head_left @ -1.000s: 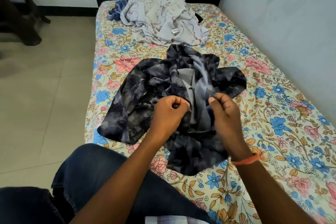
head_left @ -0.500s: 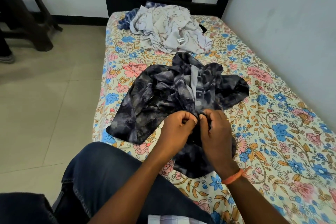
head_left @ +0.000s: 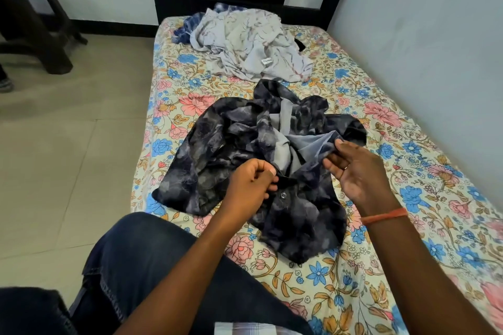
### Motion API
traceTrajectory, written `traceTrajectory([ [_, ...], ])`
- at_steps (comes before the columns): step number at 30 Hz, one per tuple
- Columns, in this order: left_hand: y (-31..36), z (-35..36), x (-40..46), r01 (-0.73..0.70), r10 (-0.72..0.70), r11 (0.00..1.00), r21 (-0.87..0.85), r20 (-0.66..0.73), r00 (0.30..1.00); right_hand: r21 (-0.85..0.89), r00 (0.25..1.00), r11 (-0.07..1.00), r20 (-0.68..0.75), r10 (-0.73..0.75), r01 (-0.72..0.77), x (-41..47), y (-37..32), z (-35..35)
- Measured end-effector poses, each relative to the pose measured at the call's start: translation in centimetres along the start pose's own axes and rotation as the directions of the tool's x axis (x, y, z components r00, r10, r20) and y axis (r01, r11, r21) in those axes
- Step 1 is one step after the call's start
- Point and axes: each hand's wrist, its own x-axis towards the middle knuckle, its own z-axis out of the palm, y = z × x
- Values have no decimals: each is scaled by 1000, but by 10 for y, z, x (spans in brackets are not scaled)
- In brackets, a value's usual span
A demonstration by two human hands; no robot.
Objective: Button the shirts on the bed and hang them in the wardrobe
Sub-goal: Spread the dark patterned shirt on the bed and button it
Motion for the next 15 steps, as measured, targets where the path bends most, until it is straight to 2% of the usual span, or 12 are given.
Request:
traceTrajectory([
  [3, 2, 3, 0, -1, 1, 1000, 3, 20, 1000, 74, 998, 996, 36, 54, -56, 3, 1, 3],
  [7, 1, 3, 0, -3, 3, 1000, 15, 27, 1000, 85, 988, 986, 66, 137, -142, -7, 17, 11],
  [9, -1, 3, 0, 12, -12, 1000, 22, 20, 1000, 27, 986, 989, 75, 146, -148, -19, 25, 13],
  [12, -3, 2, 1, 26, -26, 999, 39, 8, 1000, -156, 990, 985, 103, 96, -80, -39, 41, 12],
  [15, -2, 3, 1, 15, -15, 998, 57, 2, 1000, -291, 998, 956, 59, -29, 45, -52, 57, 14],
])
